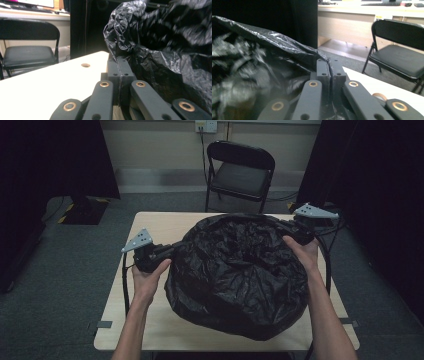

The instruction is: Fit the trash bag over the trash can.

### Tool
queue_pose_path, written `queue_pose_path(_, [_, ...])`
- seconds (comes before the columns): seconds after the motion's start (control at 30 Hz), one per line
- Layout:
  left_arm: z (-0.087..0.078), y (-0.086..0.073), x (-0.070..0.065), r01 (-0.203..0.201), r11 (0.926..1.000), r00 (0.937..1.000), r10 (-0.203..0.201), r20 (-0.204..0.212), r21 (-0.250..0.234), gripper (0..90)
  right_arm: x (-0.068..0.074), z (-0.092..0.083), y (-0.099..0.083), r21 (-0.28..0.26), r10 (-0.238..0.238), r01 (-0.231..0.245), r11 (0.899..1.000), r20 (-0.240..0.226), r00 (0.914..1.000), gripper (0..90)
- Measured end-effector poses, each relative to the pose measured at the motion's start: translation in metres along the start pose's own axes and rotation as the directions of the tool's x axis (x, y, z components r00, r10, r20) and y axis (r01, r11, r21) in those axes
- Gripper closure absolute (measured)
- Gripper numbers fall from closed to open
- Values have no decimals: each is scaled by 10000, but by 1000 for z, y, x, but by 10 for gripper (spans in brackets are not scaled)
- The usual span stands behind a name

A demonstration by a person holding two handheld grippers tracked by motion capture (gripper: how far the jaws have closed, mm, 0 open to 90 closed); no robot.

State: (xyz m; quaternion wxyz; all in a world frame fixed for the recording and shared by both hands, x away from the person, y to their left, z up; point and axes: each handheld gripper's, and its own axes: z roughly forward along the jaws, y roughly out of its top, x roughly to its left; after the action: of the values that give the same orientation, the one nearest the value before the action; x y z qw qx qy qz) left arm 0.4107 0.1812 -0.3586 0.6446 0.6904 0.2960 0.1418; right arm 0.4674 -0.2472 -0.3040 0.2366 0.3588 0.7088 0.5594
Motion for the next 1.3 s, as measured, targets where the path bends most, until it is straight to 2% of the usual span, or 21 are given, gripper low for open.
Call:
queue_pose_path(0.1, [-1, -10, 5, 383, 9992, 9993, -383, 24, -59, 900, -5, -4, -6, 65, 126, -128, 9999, 208, 9997, 876])
queue_pose_path(0.17, [0, -15, 9, 596, 9982, 9980, -594, 229, -55, 900, -8, -5, -10, 155, 193, -197, 9997, 279, 9994, 866])
queue_pose_path(0.27, [4, -17, 8, 551, 9985, 9977, -549, 385, -39, 900, -13, -7, -16, 277, 242, -252, 9993, 339, 9991, 867])
queue_pose_path(0.33, [5, -17, 8, 550, 9983, 9972, -539, 516, -198, 900, -13, -8, -16, 227, 255, -262, 9994, 339, 9991, 866])
queue_pose_path(0.4, [5, -15, 8, 530, 9983, 9974, -516, 503, -257, 895, -13, -10, -15, 142, 259, -264, 9996, 345, 9991, 824])
queue_pose_path(0.43, [4, -13, 8, 574, 9980, 9974, -560, 458, -283, 837, -13, -11, -13, 47, 275, -277, 9996, 316, 9991, 761])
queue_pose_path(0.5, [0, -9, 7, 621, 9975, 9980, -616, 169, -326, 680, -14, -16, -10, -126, 347, -340, 9993, 543, 9979, 661])
queue_pose_path(0.57, [-4, -5, 7, 592, 9973, 9981, -600, -169, -445, 596, -16, -22, -7, -268, 529, -513, 9983, 655, 9964, 535])
queue_pose_path(0.63, [-9, -1, 7, 583, 9972, 9967, -607, -535, -465, 432, -16, -28, -4, -344, 526, -497, 9982, 913, 9944, 480])
queue_pose_path(0.77, [-18, 3, 8, 553, 9967, 9966, -587, -583, -596, 280, -15, -43, 3, -673, 550, -494, 9965, 842, 9949, 383])
queue_pose_path(0.93, [-31, 5, 6, 479, 9956, 9972, -522, -528, -809, 209, -7, -61, 14, -1062, 412, -367, 9937, 397, 9984, 300])
queue_pose_path(1.0, [-36, 6, 4, 274, 9965, 9984, -312, -475, -786, 193, -2, -68, 17, -1116, 297, -271, 9934, 219, 9993, 250])
queue_pose_path(1.07, [-42, 6, 1, 86, 9975, 9976, -134, -683, -701, 185, 2, -74, 20, -1214, 238, -217, 9924, 158, 9996, 219])
queue_pose_path(1.1, [-42, 6, 1, 86, 9975, 9976, -134, -683, -701, 156, 2, -74, 20, -1214, 238, -217, 9924, 158, 9996, 219])
queue_pose_path(1.2, [-54, 6, -3, 110, 9976, 9984, -148, -547, -677, 157, 7, -83, 22, -1415, 142, -155, 9898, -100, 9998, 185])
queue_pose_path(1.3, [-66, 3, -5, -17, 9968, 9980, -34, -627, -801, 150, 13, -90, 22, -1468, -14, -33, 9892, -323, 9995, 187])
